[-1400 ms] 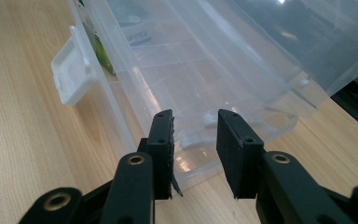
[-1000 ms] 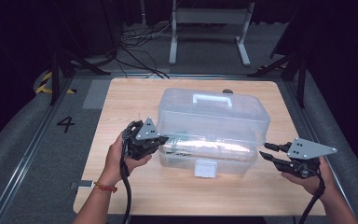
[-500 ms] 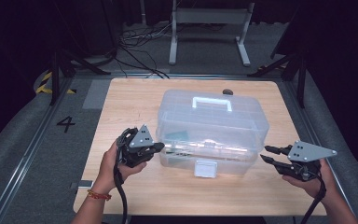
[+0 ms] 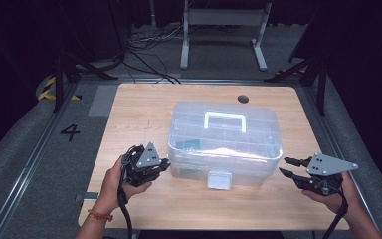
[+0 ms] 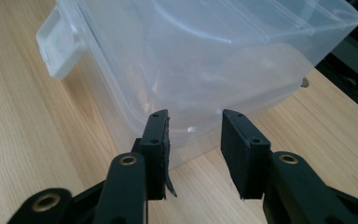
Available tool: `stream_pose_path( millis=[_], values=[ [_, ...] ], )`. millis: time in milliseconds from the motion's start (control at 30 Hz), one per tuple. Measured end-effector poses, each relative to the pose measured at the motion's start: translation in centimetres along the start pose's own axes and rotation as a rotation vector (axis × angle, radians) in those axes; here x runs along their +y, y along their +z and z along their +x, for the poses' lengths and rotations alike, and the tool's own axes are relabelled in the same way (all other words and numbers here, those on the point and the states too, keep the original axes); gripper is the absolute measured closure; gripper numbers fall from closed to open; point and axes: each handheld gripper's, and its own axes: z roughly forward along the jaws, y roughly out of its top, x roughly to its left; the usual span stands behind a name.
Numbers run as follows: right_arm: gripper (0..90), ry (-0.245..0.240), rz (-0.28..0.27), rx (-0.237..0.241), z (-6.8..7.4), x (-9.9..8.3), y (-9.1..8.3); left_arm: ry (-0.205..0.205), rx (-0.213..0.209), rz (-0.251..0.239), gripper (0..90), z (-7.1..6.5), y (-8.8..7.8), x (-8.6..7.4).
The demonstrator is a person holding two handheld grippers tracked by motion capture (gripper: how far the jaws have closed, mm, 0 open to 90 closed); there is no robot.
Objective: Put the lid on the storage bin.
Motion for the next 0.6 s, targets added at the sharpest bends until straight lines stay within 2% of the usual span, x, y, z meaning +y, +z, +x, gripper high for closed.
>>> stream_pose_path(
  millis=[67, 167, 233, 333, 467, 600],
  values=[
    [61.3, -0.002, 0.013, -0.005, -0.1, -0.5, 0.0, 0.004, 0.015, 0.027, 78.8, -0.1, 0.3, -0.9],
    [61.3, -0.005, 0.024, -0.014, -0.2, -0.9, -0.1, 0.000, 0.022, 0.042, 76.2, -0.2, 0.4, -1.6],
    [60.8, -0.007, 0.039, -0.020, -0.4, -1.8, -0.4, 0.007, 0.047, 0.080, 72.3, -0.2, 0.6, -2.5],
    [59.3, -0.001, 0.053, -0.030, -0.5, -2.5, -0.3, -0.009, 0.045, 0.099, 68.6, -0.1, 0.8, -3.4],
    [56.2, 0.023, 0.083, -0.047, -0.8, -4.5, -0.1, -0.040, 0.051, 0.126, 59.5, 0.1, 1.0, -5.0],
    [52.9, 0.058, 0.085, -0.044, -1.2, -6.3, 0.0, -0.067, 0.068, 0.168, 50.3, 0.2, 1.5, -6.6]
  ],
)
